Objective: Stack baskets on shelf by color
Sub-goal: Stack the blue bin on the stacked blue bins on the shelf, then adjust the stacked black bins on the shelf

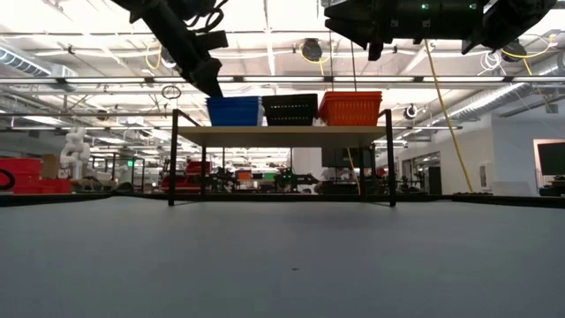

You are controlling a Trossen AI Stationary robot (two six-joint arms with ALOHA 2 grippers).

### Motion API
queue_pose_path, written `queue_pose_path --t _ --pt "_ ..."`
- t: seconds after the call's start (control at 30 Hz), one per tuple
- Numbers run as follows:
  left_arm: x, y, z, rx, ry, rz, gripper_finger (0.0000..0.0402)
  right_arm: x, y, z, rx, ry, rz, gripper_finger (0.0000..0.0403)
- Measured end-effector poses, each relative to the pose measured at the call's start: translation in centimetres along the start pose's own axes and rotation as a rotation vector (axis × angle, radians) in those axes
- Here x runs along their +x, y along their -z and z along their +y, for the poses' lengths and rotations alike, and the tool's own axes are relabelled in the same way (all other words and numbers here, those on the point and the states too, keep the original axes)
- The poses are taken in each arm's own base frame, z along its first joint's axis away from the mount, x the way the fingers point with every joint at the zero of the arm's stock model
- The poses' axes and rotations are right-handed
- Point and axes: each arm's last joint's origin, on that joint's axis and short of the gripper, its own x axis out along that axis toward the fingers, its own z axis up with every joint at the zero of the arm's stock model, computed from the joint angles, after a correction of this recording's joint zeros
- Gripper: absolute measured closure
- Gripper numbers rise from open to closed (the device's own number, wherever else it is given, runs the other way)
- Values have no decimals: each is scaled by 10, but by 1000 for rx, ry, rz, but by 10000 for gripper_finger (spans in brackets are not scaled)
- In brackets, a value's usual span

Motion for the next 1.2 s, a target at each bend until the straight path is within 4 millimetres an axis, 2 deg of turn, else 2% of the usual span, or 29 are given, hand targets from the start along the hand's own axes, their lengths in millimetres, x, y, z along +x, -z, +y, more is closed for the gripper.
queue_pose_path --t 0.2,0.47,0.73,0.83,1.0,1.2 --pt "-13 2 2 5 -20 2 213 0 0 0 0 0 0 273" --pt "-38 -1 11 -60 -41 -81 213 0 0 0 0 1 0 273" --pt "-47 -12 7 -81 0 -206 213 0 0 0 0 0 0 273" --pt "-41 -23 -2 -95 39 -295 213 0 -2 0 -5 0 -18 273" --pt "-20 -43 -12 -138 23 -431 213 -1 -7 0 -12 -1 -59 273" --pt "15 -51 -23 -102 -8 -473 213 -6 -13 0 -12 -2 -66 273"
